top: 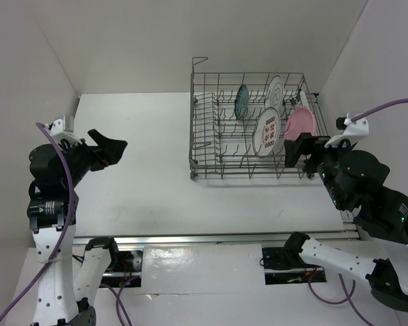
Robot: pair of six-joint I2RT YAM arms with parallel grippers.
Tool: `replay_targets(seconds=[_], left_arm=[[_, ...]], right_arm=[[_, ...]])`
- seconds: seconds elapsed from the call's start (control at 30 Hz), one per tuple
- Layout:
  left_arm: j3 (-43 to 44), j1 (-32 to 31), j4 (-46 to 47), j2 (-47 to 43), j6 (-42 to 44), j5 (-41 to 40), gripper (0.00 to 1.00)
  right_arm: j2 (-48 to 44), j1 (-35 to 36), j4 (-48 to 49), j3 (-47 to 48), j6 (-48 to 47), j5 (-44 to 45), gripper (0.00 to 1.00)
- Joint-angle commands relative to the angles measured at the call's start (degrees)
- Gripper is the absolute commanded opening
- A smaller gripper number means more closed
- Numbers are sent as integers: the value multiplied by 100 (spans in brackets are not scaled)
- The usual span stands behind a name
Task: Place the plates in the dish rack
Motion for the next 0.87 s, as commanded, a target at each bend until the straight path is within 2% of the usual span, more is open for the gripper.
replay_targets(seconds=[0.0,0.3,0.83], left_arm=[[156,26,78,-90,92,-25,100],[104,26,78,-143,145,-25,100],[104,26,25,-196,145,28,100]], right_arm=[[-57,-254,-81,9,-310,-330,100],[-57,-922,-11,114,-574,-761,100],[-110,-1028,-11,61,-574,-814,100]])
